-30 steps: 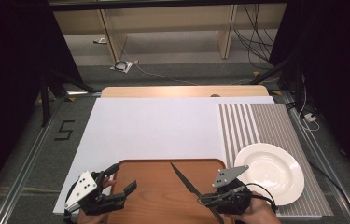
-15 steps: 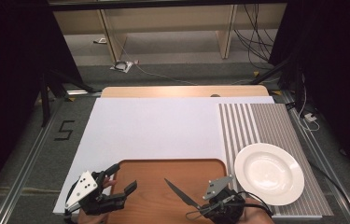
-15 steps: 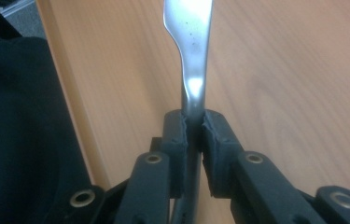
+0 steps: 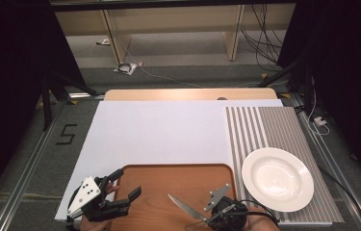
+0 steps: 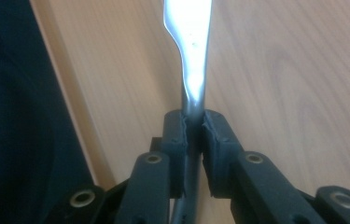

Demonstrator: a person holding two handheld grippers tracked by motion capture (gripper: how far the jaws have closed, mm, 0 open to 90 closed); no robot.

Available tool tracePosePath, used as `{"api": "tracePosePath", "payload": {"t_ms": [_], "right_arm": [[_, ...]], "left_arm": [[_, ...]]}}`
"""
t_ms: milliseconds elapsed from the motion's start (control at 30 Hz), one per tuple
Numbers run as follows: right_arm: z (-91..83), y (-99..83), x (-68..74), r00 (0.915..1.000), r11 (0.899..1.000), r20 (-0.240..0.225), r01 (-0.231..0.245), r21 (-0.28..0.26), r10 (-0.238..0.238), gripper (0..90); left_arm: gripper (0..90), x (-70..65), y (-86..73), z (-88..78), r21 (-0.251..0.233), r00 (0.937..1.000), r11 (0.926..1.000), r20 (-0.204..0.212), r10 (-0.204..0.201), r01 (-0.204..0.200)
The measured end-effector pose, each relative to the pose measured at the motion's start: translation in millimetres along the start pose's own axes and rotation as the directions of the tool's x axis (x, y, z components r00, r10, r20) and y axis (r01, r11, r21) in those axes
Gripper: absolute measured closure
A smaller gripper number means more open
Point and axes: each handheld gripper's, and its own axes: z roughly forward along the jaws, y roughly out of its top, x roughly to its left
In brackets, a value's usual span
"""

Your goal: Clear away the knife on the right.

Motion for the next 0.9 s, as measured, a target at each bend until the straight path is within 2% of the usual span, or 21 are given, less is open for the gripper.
{"api": "tracePosePath", "payload": {"t_ms": [33,200,367,533,700,800,833,900], "right_arm": [[1.5,0.6,1.1,0.9999,1.000,0.011,0.001,0.021,-0.001,80.7],[5.9,1.8,2.1,0.9999,0.999,0.010,0.002,0.049,-0.002,80.6],[14.4,5.2,5.6,0.9995,0.996,0.029,0.008,0.086,-0.010,80.5],[20.2,6.6,7.6,0.9985,0.994,0.044,0.028,0.107,-0.033,80.3],[23.6,6.7,9.1,0.9984,0.992,0.046,0.026,0.120,-0.032,79.3],[22.5,5.9,9.9,0.9980,0.992,0.048,0.034,0.125,-0.040,74.3],[20.8,5.8,10.9,0.9977,0.992,0.056,0.031,0.120,-0.038,68.1],[17.7,5.7,11.7,0.9976,0.996,0.054,0.039,0.085,-0.044,61.7]], "left_arm": [[15.3,0.0,0.0,0.0,0.000,1.0000,1.0000,0.000,0.000,0.000],[15.3,-0.2,0.1,-0.1,-0.001,1.0000,1.0000,0.000,0.001,-0.001],[15.3,-0.3,0.1,0.2,0.000,1.0000,1.0000,0.000,0.003,-0.003],[15.3,-0.3,0.0,0.2,-0.001,1.0000,1.0000,0.001,0.002,-0.002],[15.3,-0.4,-0.1,0.4,0.000,1.0000,1.0000,0.001,0.003,-0.003],[15.3,-0.5,-0.1,0.3,0.000,1.0000,1.0000,0.001,0.004,-0.004],[15.3,-0.6,-0.1,0.4,0.001,1.0000,1.0000,0.001,0.004,-0.004],[15.3,-0.5,-0.2,0.5,0.001,1.0000,1.0000,0.001,0.003,-0.003]]}}
